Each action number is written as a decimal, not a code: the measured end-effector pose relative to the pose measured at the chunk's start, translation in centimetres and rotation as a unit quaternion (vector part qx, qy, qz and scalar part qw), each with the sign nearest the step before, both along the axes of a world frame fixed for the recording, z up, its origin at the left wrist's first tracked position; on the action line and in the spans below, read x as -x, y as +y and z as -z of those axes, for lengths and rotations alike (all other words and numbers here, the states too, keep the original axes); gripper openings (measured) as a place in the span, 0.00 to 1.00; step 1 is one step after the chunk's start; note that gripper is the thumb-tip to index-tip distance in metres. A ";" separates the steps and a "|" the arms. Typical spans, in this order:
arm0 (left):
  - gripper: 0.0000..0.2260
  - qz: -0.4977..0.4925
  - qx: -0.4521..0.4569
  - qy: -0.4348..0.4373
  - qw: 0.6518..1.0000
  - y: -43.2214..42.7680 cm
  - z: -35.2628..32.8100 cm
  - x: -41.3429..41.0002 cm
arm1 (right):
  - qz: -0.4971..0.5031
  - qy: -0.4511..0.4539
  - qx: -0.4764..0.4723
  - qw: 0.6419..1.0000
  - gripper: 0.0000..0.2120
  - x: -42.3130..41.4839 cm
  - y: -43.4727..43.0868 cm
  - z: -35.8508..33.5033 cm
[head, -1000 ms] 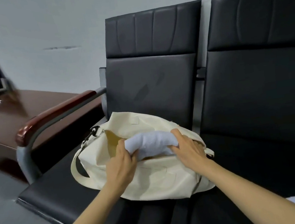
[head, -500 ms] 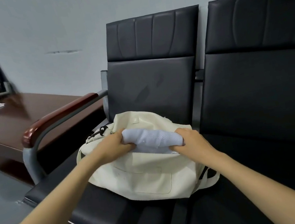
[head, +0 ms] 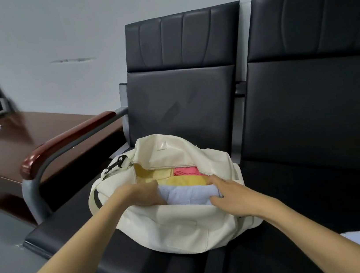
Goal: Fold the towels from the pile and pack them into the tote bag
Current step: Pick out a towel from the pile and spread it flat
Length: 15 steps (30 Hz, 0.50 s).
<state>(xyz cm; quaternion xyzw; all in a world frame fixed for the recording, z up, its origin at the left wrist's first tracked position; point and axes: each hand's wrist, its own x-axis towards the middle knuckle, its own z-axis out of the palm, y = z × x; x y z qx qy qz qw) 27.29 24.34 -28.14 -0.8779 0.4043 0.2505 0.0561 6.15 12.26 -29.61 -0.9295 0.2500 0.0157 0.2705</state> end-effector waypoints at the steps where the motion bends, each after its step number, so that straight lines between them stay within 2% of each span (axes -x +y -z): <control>1: 0.27 0.021 -0.015 -0.010 1.000 -0.2 0.2 0.0 | 0.011 0.024 -0.001 1.000 0.15 -0.2 -0.1 0.0; 3: 0.23 0.054 -0.053 -0.027 0.997 -0.6 0.4 0.0 | 0.018 0.069 0.018 0.997 0.13 -0.7 -0.2 0.0; 6: 0.21 0.066 -0.087 -0.040 0.993 -1.5 0.9 0.3 | 0.024 0.120 0.078 0.989 0.15 -1.9 -0.1 0.5; 10: 0.20 0.051 -0.023 -0.050 0.997 -2.5 2.5 0.4 | 0.087 0.143 0.130 0.977 0.14 -3.1 -0.3 1.3; 13: 0.18 0.021 0.035 -0.059 0.997 -2.4 3.9 0.2 | 0.082 0.085 0.236 0.964 0.12 -3.4 0.6 1.6; 15: 0.15 -0.002 0.075 -0.071 0.995 -2.2 4.7 0.2 | 0.020 -0.044 0.331 0.942 0.06 -3.6 1.3 1.6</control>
